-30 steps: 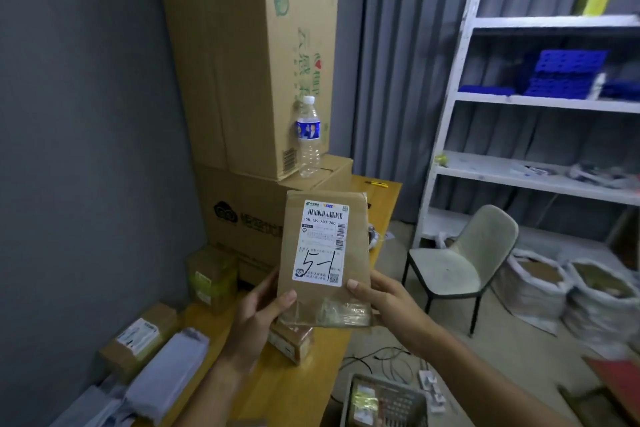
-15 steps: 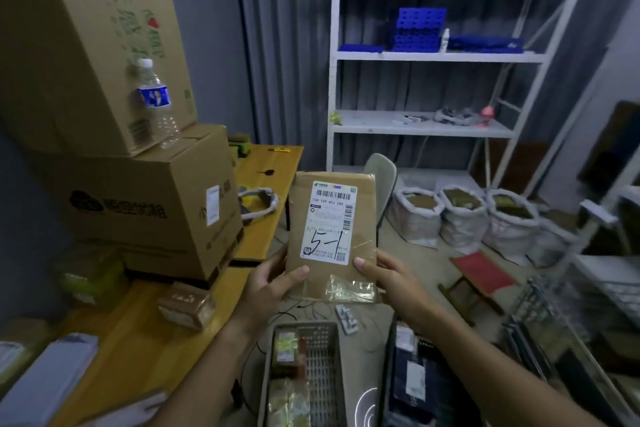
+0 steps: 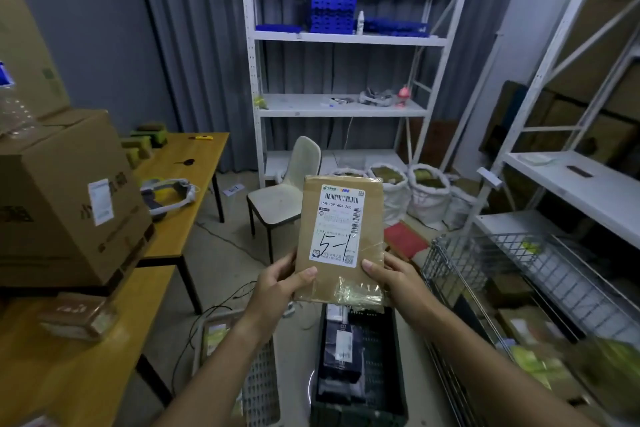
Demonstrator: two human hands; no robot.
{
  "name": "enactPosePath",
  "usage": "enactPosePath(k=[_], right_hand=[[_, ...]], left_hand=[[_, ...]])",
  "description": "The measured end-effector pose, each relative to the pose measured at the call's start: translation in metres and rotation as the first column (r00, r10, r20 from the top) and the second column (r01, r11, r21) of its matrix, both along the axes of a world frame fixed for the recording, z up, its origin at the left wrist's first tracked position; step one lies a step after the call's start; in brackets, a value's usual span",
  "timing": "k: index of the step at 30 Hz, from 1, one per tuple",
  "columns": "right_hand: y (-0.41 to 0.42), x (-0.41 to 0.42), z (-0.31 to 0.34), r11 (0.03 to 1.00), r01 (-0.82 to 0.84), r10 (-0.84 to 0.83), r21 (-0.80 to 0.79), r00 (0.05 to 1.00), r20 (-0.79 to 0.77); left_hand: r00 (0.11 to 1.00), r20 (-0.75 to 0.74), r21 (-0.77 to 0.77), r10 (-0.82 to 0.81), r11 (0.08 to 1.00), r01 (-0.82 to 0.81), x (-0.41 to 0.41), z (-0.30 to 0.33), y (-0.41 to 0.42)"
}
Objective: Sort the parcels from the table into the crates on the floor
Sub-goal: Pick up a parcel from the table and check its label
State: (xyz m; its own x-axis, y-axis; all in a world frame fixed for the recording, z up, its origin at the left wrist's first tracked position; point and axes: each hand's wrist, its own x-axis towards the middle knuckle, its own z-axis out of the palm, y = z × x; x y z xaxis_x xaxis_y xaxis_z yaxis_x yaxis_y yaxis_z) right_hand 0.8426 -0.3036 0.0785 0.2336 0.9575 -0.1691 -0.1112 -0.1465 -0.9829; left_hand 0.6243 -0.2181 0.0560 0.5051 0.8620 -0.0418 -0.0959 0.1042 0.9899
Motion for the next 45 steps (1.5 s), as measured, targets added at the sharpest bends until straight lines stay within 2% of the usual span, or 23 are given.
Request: enactPosePath(k=[10,19,24,33,45], right_hand=[[0.065,0.050,-0.070,0.989,0.060,-0.069,-0.132,0.995,-0.066],[0.151,0.092,-0.167,0.941,0.117,-0.159,-0.317,0.981,-0.109],[0.167,0.115,-0.228,0.915,0.076,-0.157,-0.396,0.972,-0.175],[0.192,0.171,-0.357,0.883,0.003,-0.102,-0.469,0.977,-0.187],[0.232,0.239,-0.564,0.832,-0.003,-0.110,-0.555,0.979,-0.171]], left_hand=[[0.998,-0.054,-0.125,-0.014,0.992,0.007,0.057,-0.067,0.071],[0.995,-0.079,-0.292,-0.054,0.956,0.028,0.105,-0.156,0.155],[0.985,-0.157,-0.349,-0.073,0.937,0.014,0.127,-0.215,0.174],[0.968,-0.249,-0.419,-0.019,0.903,-0.090,0.182,-0.344,0.183],[0.940,-0.337,-0.448,-0.056,0.887,-0.108,0.247,-0.545,0.213]])
